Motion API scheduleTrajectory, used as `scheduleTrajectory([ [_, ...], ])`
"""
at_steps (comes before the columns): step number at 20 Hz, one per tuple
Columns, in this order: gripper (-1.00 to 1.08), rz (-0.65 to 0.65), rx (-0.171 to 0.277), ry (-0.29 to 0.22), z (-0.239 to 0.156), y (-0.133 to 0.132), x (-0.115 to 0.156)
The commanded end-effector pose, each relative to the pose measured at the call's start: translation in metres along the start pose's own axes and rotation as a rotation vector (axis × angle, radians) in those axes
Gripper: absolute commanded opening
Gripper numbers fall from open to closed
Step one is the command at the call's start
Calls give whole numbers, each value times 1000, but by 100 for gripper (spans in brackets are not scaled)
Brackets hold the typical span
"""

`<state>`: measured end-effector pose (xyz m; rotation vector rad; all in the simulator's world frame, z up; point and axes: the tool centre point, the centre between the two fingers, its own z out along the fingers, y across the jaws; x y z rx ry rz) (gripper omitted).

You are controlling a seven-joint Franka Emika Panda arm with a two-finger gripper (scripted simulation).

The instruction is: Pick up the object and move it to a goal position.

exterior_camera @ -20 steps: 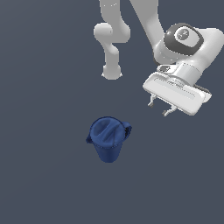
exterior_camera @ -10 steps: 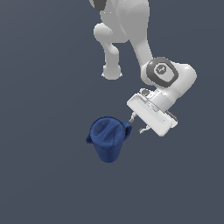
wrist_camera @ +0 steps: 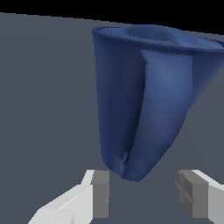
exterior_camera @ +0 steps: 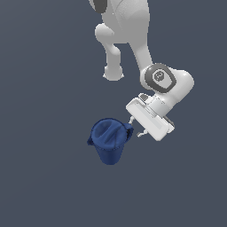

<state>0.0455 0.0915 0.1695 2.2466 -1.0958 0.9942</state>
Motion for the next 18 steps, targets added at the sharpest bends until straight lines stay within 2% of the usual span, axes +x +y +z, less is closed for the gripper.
scheduleTrajectory([
  [1,28,156,-2,0,1,0,-3],
  [6,28,156,-2,0,3,0,-3],
  [16,28,158,-3,-1,32,2,-4],
  [17,-100,158,-3,-1,32,2,-4],
  [18,-100,158,-3,-1,32,2,-4],
])
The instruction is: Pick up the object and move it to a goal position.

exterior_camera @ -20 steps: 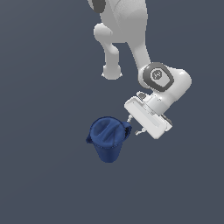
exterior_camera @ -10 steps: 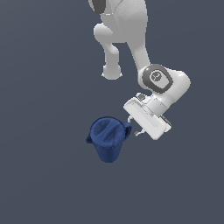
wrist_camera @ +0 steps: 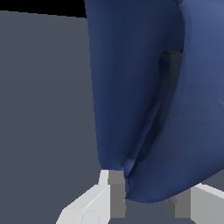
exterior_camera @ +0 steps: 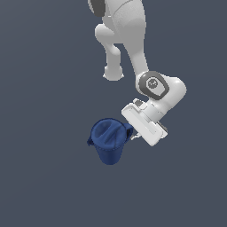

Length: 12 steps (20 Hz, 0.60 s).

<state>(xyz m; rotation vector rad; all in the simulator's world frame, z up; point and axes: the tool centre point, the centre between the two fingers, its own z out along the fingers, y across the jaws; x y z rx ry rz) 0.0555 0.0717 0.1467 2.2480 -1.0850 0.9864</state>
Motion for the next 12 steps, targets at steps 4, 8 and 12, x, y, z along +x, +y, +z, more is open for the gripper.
scheduleTrajectory([
  [4,-100,168,0,0,1,0,0],
  [8,-100,168,0,0,1,0,0],
  [12,-100,168,1,0,-1,0,-1],
])
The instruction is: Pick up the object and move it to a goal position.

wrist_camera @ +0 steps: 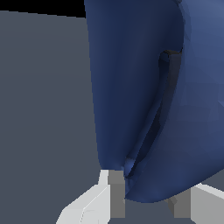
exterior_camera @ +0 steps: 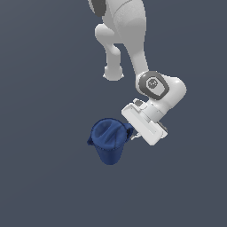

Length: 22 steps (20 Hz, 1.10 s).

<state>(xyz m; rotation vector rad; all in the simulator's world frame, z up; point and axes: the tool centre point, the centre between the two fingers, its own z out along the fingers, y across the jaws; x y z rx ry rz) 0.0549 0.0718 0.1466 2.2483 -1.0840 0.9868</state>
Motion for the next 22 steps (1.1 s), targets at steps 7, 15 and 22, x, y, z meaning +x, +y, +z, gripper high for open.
scheduleTrajectory([
  [7,-100,168,1,0,-15,9,-13],
  [15,-100,168,0,1,-50,29,-42],
  [22,-100,168,0,1,-92,53,-79],
])
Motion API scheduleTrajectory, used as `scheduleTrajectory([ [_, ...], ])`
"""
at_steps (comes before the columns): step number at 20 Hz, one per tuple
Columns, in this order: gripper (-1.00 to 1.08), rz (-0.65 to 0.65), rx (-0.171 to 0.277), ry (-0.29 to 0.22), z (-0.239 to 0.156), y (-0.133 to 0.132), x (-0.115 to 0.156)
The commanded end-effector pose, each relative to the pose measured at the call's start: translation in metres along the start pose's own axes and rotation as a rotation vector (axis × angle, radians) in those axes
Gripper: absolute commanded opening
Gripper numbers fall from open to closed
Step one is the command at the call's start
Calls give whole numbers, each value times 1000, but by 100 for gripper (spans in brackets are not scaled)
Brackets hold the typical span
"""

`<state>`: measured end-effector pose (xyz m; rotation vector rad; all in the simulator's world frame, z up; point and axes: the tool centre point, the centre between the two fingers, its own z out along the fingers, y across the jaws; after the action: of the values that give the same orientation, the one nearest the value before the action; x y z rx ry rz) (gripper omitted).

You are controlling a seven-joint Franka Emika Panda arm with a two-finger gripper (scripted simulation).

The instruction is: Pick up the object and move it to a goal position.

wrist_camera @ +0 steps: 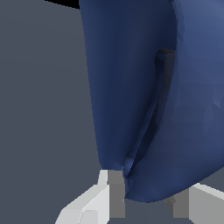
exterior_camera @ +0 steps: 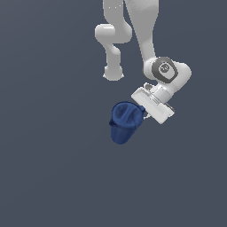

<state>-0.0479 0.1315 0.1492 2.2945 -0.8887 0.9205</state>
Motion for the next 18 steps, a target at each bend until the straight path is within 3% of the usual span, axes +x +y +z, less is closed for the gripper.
scheduleTrajectory([
  [1,-100,328,0,2,-16,7,-14],
  [10,-100,328,0,2,-59,24,-54],
  [18,-100,327,0,2,-77,29,-71],
])
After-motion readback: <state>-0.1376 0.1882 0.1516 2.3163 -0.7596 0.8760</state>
